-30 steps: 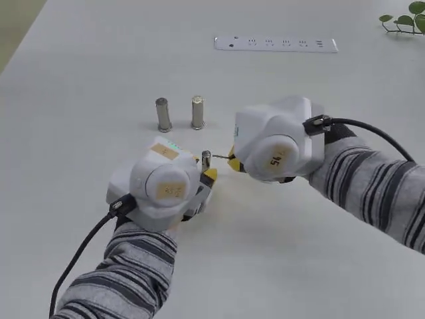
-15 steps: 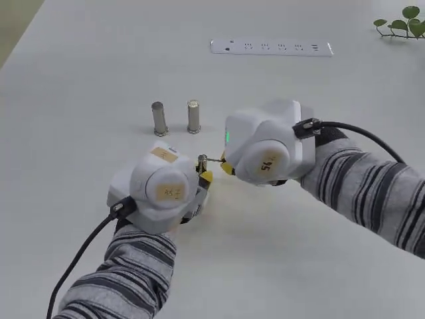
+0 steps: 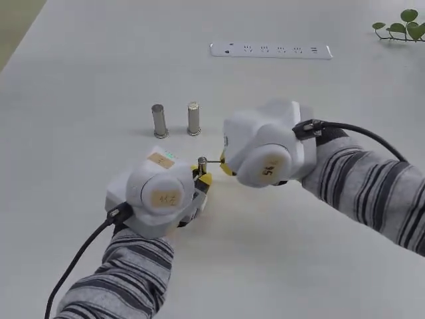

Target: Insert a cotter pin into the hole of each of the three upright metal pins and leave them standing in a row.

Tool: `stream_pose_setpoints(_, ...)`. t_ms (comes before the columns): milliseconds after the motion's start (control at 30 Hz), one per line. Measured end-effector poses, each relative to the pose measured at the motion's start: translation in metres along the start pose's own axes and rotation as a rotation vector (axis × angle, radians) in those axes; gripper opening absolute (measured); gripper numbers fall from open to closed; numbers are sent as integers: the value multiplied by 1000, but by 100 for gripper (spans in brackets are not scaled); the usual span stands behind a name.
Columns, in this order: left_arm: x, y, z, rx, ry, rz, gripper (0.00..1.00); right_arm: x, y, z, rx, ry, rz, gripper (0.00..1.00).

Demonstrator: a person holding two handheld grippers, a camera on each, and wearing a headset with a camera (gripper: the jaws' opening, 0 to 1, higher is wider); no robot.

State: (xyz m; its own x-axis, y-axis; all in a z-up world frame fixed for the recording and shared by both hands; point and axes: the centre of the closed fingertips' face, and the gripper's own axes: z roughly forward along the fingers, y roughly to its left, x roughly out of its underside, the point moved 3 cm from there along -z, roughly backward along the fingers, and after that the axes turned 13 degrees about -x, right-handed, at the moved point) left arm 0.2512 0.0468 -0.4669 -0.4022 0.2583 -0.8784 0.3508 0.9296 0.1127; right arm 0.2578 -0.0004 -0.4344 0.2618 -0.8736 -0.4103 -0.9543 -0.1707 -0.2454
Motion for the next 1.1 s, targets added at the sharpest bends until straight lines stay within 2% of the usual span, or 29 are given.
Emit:
stream_pose_setpoints(200,0,-1,1,-1,-3,1,5,0,0,-1,2,-2,-18,0)
stream_pose_setpoints(300,1,0,0,1,-3,-3,5,0,0,-1,3,-21,-35,0)
stream_pose_setpoints(367,1,0,1,2,-3,-2,5,1,1,-2,-10,-54,-27,0)
stream_pose_setpoints(533,1,-1,2,6,-4,6,5,-1,2,-4,-2,-63,-66,0)
stream_pose_setpoints(567,1,-1,2,7,-4,7,5,-4,2,-5,-5,-77,-72,0)
stream_pose_setpoints(600,1,-1,2,8,-4,7,5,-8,2,-4,-11,-109,-54,0)
stream_pose_setpoints(633,1,-2,2,9,-3,8,5,-8,1,-4,-15,-116,-34,0)
stream_pose_setpoints(833,1,-2,2,8,-4,9,5,-9,0,-1,-18,-113,-32,0)
stream_pose_setpoints(1100,2,-3,3,-9,-7,8,5,-12,0,0,-14,-114,11,0)
